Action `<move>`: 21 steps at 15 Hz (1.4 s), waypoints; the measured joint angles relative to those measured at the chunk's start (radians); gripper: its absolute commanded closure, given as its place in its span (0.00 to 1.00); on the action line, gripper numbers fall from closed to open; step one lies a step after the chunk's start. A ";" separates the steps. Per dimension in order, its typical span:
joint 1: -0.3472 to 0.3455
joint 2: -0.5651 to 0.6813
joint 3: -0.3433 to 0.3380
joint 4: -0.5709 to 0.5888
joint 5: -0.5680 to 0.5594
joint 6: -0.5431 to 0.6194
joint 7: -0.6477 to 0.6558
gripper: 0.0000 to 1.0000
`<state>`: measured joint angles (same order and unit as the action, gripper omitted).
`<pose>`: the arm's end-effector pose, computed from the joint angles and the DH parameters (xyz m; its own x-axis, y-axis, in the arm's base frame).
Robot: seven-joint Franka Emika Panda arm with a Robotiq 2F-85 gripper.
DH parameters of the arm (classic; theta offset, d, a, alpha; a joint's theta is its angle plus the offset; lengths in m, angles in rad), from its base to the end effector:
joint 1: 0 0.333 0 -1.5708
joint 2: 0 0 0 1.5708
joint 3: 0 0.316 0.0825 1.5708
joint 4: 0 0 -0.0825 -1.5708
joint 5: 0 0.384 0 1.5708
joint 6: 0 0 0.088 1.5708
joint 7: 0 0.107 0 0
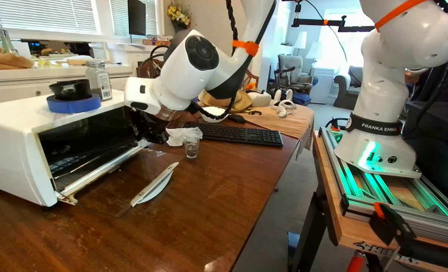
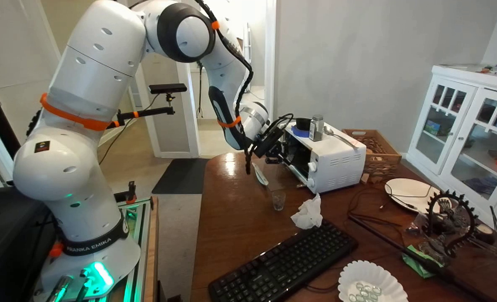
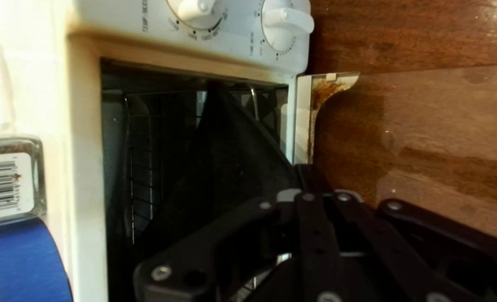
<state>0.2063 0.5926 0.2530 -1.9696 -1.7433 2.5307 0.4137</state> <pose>0.5355 0.2747 0.1683 0.1307 0.9768 -0.1697 0.7164 0.0253 0.6972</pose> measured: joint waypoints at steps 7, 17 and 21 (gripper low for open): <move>-0.003 0.049 -0.017 0.061 0.000 -0.006 -0.056 1.00; -0.007 0.071 -0.064 0.089 0.028 -0.102 -0.071 1.00; 0.004 0.041 -0.031 0.023 0.034 -0.102 -0.065 1.00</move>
<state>0.2105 0.6334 0.2224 -1.9469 -1.7096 2.4292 0.3485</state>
